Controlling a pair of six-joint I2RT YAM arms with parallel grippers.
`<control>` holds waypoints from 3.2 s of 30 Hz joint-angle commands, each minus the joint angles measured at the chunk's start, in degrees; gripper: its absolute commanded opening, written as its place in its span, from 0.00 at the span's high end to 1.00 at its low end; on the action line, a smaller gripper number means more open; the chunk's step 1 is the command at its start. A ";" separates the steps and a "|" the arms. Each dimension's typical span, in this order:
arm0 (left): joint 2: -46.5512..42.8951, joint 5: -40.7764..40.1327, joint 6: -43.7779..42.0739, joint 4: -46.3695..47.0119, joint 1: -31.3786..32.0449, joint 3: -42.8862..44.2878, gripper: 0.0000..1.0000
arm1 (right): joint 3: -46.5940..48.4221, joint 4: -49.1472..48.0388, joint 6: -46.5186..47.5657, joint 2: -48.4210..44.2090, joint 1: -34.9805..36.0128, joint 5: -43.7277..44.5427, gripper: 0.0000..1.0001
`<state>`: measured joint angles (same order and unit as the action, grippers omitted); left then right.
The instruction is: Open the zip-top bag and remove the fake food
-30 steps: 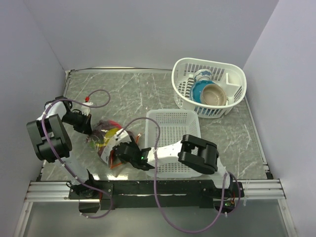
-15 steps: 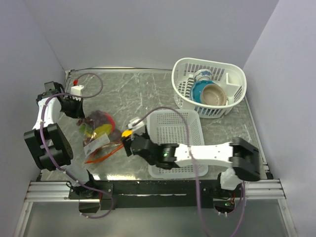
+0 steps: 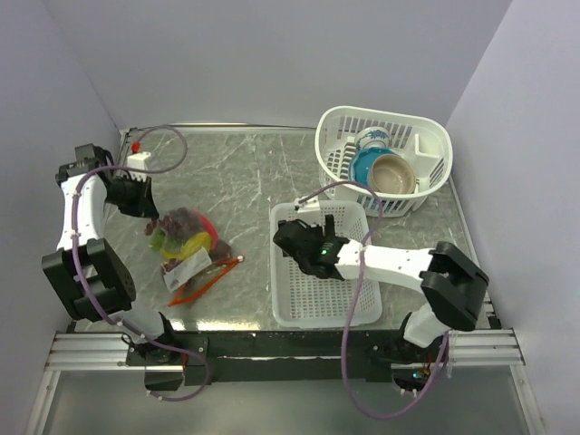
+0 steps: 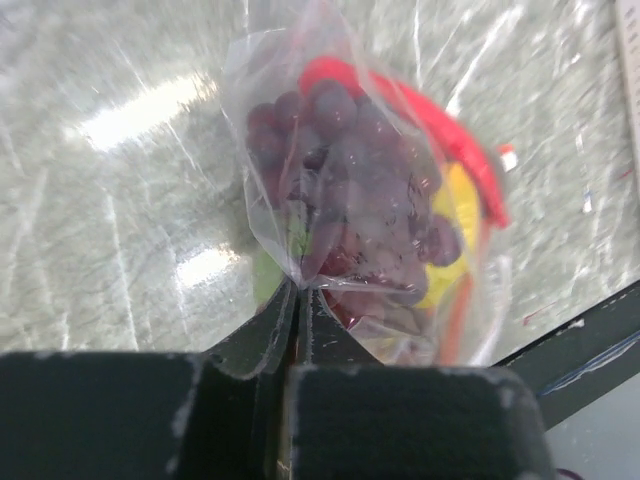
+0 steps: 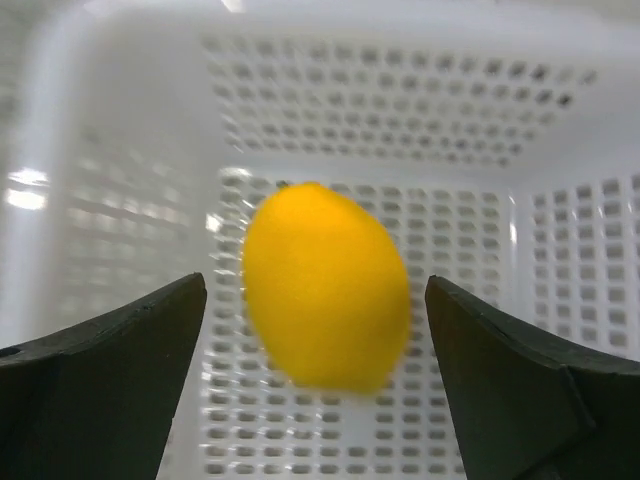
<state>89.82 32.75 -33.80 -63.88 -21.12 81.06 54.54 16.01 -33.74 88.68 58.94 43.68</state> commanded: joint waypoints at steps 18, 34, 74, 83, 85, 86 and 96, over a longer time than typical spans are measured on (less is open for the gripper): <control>0.97 -16.14 8.93 18.07 -2.17 -16.28 0.99 | 14.01 -7.38 6.57 7.71 20.42 -9.12 0.14; -3.86 -22.12 10.95 20.72 -0.50 -22.52 0.99 | 22.88 -18.47 9.12 23.55 20.87 -17.14 0.11; 0.53 -31.61 9.46 30.13 1.88 -28.85 0.99 | 25.52 -22.51 14.66 24.42 19.37 -18.28 0.12; -0.35 -31.44 9.02 29.42 1.96 -28.32 0.99 | 31.93 -19.80 16.77 30.66 19.29 -22.50 0.12; -0.35 -31.35 9.02 29.42 1.96 -28.41 0.99 | 32.03 -19.61 16.86 31.81 19.29 -22.76 0.12; -0.26 -31.52 8.84 29.42 1.88 -28.32 0.99 | 31.85 -19.79 16.86 31.99 19.20 -23.11 0.13; 1.84 -31.52 9.10 30.22 1.88 -28.50 0.99 | 24.04 -23.30 16.60 26.98 18.32 -23.12 0.13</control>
<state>90.80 1.67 -24.43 -34.39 -19.29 53.47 80.47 -5.50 -17.87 120.29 78.15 20.53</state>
